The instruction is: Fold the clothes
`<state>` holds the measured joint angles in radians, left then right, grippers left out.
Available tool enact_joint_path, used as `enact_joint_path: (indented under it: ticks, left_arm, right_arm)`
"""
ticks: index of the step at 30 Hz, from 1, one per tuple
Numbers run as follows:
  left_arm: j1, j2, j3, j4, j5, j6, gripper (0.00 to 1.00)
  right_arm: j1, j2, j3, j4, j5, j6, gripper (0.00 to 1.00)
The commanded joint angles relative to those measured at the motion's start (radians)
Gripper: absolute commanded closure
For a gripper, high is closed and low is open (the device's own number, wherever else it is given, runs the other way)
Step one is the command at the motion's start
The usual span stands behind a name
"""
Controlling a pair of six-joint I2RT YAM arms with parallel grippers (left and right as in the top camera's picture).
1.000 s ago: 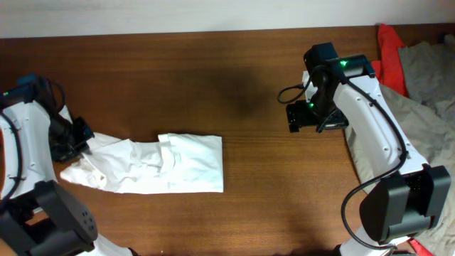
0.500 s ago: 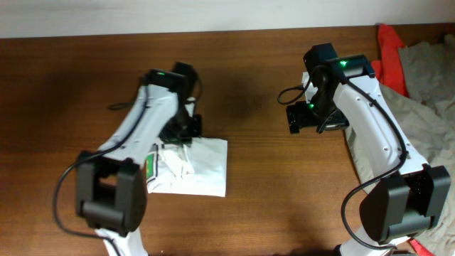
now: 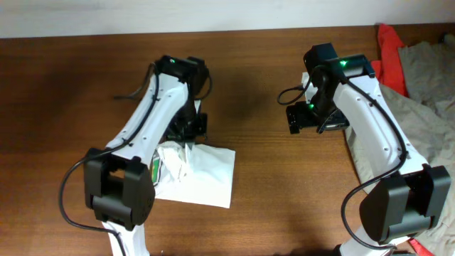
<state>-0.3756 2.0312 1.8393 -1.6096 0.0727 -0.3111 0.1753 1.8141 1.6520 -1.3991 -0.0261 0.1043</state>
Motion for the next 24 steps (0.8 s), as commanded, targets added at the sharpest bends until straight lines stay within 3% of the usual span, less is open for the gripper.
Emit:
enact_joint_path:
  ticks: [1, 9, 10, 11, 12, 13, 18, 22, 24]
  left_arm:
    - [-0.032, 0.000, 0.040, -0.019, -0.017, 0.001, 1.00]
    - [-0.136, 0.000, -0.001, 0.022, 0.004, -0.023, 1.00]
    - [-0.148, 0.000, -0.003, 0.021, 0.019, -0.026, 0.92]
    - [-0.156, 0.000, -0.003, 0.023, 0.030, -0.026, 0.75]
    - [-0.175, 0.000, -0.003, 0.023, 0.046, -0.026, 0.46]
    - [-0.183, 0.000, -0.003, 0.022, 0.048, -0.025, 0.41]
    - [-0.183, 0.000, -0.002, -0.024, 0.095, 0.029, 0.36]
    - [-0.112, 0.000, -0.002, 0.004, -0.031, 0.028, 0.36]
    - [-0.045, 0.002, -0.003, 0.094, -0.105, 0.030, 0.32]
  right_arm:
    - [0.001, 0.007, 0.001, -0.001, 0.012, 0.000, 0.08]
    - [0.001, 0.007, 0.001, -0.001, 0.012, 0.000, 0.08]
    - [0.001, 0.007, 0.001, -0.001, 0.012, 0.000, 0.08]
    - [0.001, 0.007, 0.001, -0.001, 0.012, 0.000, 0.08]
    - [0.001, 0.007, 0.001, -0.001, 0.012, 0.000, 0.08]
    - [0.001, 0.007, 0.001, -0.001, 0.012, 0.000, 0.08]
    - [0.001, 0.007, 0.001, 0.000, 0.012, 0.000, 0.06]
    - [0.001, 0.007, 0.001, -0.012, -0.036, -0.001, 0.04]
    - [0.016, 0.007, -0.015, -0.023, -0.296, -0.095, 0.10]
